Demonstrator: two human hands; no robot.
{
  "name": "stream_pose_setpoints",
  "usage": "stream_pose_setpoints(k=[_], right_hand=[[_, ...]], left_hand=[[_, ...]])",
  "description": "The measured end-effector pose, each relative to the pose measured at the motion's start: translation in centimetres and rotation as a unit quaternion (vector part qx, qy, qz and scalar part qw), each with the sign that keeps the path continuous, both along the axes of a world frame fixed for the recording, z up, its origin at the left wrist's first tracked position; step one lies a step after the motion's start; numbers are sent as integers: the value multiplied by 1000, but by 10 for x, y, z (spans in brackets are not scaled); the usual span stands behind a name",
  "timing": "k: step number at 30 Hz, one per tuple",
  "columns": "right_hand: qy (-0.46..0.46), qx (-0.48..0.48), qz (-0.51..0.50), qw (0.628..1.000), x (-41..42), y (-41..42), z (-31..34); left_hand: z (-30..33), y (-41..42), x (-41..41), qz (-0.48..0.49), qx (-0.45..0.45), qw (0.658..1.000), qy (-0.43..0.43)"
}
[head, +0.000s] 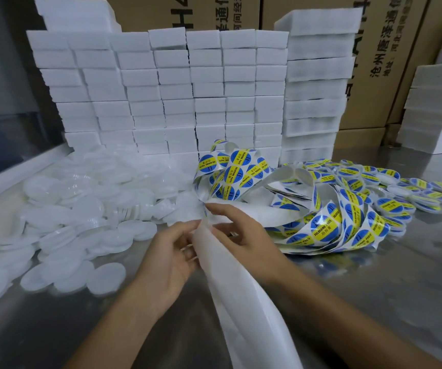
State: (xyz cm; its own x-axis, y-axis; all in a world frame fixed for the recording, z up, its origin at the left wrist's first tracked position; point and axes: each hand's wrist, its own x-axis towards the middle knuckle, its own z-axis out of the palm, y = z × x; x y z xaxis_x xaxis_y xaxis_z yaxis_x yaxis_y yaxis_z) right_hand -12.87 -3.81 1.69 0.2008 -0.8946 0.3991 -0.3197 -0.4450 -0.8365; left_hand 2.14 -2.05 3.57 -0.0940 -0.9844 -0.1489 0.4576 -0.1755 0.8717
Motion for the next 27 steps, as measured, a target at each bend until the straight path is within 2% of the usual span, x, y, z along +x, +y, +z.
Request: stream_pose_setpoints(k=[5,7,9,11,12,14,16,18,20,23,27], right_hand=[[38,-63,37,997,6,7,-4],[30,-82,31,996,6,9,-3],[-3,-131,-19,991,4,10,1],[-25,-114,-53,992,-2,10,8],[-12,-77,-49,996,-5,9,10],[76,-10,-31,997,-12,6,11],[159,-40,-64,984,-18,4,9],[156,-102,-101,977,-22,0,6],[115,-114,-121,979,-26,-2,7],[87,-170,-80,978,-27,-3,9],[87,-193,6,977,-15,3,6]], left_hand=[[-3,4,-5,-29,-52,995,-83],[-7,3,-4,-27,-65,995,-72],[-9,1,-2,-5,-62,996,-60],[-6,-1,2,4,-49,998,-25],[-4,-1,4,1,-39,999,6],[0,-1,6,-2,-29,998,52],[3,0,5,9,-24,998,65],[2,-2,4,15,-11,998,59],[0,-3,6,7,12,999,38],[-5,-4,8,0,41,999,-10],[-7,0,3,-36,5,998,-42]])
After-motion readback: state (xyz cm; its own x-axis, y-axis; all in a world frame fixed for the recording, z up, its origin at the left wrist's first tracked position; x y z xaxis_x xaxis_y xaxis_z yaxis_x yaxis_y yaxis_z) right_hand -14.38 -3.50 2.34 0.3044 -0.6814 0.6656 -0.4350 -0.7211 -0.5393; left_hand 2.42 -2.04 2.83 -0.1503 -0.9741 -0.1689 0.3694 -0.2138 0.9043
